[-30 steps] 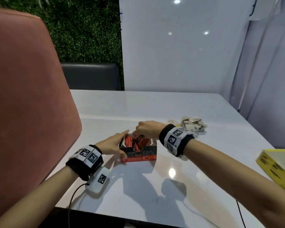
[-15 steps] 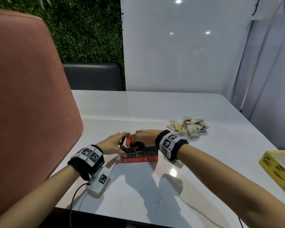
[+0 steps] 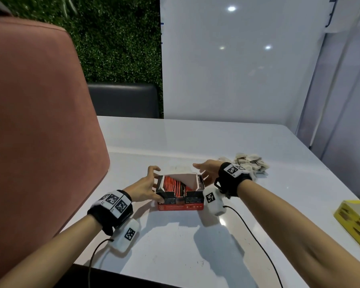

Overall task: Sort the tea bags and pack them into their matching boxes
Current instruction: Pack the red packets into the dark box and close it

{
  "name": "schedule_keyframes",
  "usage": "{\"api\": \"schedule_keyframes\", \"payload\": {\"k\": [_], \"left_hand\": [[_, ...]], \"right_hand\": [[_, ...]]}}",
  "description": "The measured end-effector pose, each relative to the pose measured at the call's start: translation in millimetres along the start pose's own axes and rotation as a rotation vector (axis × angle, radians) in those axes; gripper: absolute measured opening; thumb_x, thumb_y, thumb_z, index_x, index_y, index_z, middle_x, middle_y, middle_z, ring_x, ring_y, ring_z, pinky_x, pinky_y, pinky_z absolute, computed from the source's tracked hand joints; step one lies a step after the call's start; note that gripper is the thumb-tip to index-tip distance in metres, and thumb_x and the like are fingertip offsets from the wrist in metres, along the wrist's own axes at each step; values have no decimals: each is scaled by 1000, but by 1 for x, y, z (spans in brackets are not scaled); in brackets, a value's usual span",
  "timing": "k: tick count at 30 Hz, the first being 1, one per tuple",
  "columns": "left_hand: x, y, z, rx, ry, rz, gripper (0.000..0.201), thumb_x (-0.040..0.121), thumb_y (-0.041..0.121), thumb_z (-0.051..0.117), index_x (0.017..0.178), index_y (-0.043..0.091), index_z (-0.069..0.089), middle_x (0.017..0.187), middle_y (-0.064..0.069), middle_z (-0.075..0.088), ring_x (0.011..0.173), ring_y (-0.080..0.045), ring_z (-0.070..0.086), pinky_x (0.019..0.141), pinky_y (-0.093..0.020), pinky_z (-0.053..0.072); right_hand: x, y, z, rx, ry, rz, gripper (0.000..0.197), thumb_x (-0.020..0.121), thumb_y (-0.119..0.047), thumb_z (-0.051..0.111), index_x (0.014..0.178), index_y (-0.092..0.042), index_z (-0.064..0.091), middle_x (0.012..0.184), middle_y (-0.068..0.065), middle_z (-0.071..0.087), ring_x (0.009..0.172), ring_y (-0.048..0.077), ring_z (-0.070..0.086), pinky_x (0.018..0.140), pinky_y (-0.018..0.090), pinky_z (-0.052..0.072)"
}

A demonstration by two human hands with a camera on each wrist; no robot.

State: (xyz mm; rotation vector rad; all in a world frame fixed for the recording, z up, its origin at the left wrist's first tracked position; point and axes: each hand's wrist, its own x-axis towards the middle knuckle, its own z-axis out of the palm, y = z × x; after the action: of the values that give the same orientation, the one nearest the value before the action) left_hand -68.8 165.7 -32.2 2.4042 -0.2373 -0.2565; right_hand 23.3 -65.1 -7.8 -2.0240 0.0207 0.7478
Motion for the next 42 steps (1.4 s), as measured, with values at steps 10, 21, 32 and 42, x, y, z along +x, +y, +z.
{"api": "schedule_keyframes", "payload": {"k": [10, 21, 32, 42], "left_hand": [[-2, -10, 5, -86, 52, 19, 73, 72, 7, 78, 113, 15, 17, 130, -8, 43, 98, -15, 56, 74, -18, 50], [-11, -1, 1, -25, -24, 77, 108, 78, 13, 74, 145, 40, -6, 126, 5, 40, 102, -15, 58, 87, -22, 44], [-10, -2, 7, 134, -20, 52, 80, 83, 26, 68, 145, 39, 19, 143, -8, 30, 131, -25, 36, 108, -33, 34], [16, 1, 24, 390, 21, 70, 63, 95, 18, 50, 143, 47, 21, 158, -13, 0, 144, -32, 8, 117, -47, 17]], "right_hand": [[-21, -11, 7, 302, 69, -490, 34, 99, -28, 41, 113, -4, 60, 90, 7, 61, 77, 20, 58, 69, 30, 49], [-67, 18, 21, -638, 207, -753, 29, 89, -18, 62, 117, -16, 65, 111, 2, 69, 93, 11, 60, 66, 2, 38], [-64, 38, 35, -883, 232, -819, 33, 91, -22, 57, 124, -21, 61, 135, 1, 55, 119, 25, 55, 95, 40, 47], [-63, 38, 25, -745, 229, -806, 36, 93, -23, 55, 128, -19, 57, 134, 3, 56, 119, 22, 55, 99, 31, 43]]}}
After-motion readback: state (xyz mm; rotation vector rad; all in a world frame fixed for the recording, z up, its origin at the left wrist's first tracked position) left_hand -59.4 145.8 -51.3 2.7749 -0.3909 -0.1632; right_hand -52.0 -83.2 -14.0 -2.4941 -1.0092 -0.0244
